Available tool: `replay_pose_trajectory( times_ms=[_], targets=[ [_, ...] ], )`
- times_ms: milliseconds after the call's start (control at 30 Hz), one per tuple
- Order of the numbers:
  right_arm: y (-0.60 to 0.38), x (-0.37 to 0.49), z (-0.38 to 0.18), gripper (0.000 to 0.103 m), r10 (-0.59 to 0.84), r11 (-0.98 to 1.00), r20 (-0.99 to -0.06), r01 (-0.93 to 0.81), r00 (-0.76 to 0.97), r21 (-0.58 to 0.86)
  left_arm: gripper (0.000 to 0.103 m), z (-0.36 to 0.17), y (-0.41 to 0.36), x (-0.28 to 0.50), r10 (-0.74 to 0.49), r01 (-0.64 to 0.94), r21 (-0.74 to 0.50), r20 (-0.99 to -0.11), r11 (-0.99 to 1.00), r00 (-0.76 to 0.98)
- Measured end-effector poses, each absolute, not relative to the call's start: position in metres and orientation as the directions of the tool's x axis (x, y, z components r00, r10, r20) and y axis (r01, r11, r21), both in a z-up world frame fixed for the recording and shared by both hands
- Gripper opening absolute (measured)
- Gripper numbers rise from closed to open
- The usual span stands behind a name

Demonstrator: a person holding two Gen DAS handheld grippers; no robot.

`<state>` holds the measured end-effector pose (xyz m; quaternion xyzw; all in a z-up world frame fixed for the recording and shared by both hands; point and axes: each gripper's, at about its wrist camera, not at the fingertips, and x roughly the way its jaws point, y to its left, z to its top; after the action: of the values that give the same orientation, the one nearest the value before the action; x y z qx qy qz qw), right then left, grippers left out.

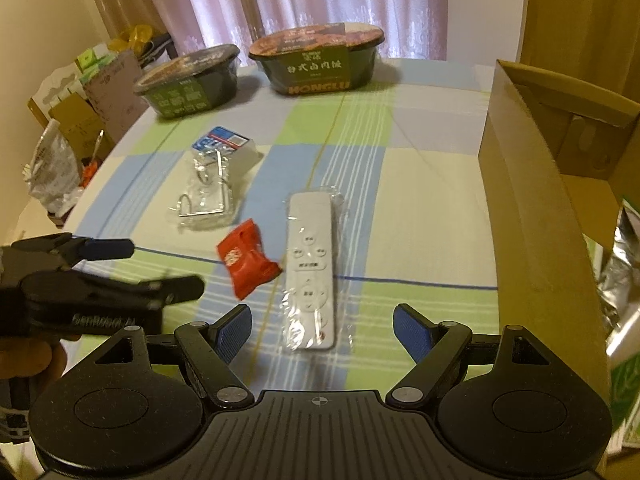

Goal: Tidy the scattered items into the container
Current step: 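Move the left tool to the red candy while the right tool reaches the white remote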

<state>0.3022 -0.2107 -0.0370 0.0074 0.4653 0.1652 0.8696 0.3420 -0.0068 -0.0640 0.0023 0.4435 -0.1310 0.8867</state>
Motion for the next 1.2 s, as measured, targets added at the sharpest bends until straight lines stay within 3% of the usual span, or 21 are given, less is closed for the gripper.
replay_pose_trajectory(
  times_ms=[333, 500, 900, 1000, 1200],
  targets=[
    [-0.208, 0.32, -0.071, 0.083, 0.279, 0.938, -0.821, -0.324, 0.499, 0.122, 0.07, -0.095, -0.02, 0.376, -0.244, 0.124, -0.211, -0.789, 0.97, 0.565],
    [-0.207, 0.322, -0.082, 0.083, 0.29, 0.934, -0.823, -0.334, 0.489, 0.131, 0.066, -0.096, -0.027, 0.381, -0.245, 0.146, -0.198, -0.773, 0.969, 0.585],
    [-0.193, 0.339, -0.09, 0.083, 0.289, 0.924, -0.8, -0.37, 0.525, 0.09, 0.054, -0.085, 0.0, 0.344, -0.183, 0.304, -0.008, -0.813, 0.953, 0.552],
    [-0.185, 0.345, -0.092, 0.063, 0.298, 0.917, -0.8, -0.389, 0.521, 0.088, 0.052, -0.083, 0.011, 0.338, -0.196, 0.308, -0.025, -0.819, 0.951, 0.54],
    [-0.173, 0.353, -0.096, 0.063, 0.297, 0.914, -0.794, -0.4, 0.53, 0.075, 0.052, -0.078, 0.021, 0.341, -0.244, 0.267, -0.11, -0.799, 0.958, 0.549]
  ],
)
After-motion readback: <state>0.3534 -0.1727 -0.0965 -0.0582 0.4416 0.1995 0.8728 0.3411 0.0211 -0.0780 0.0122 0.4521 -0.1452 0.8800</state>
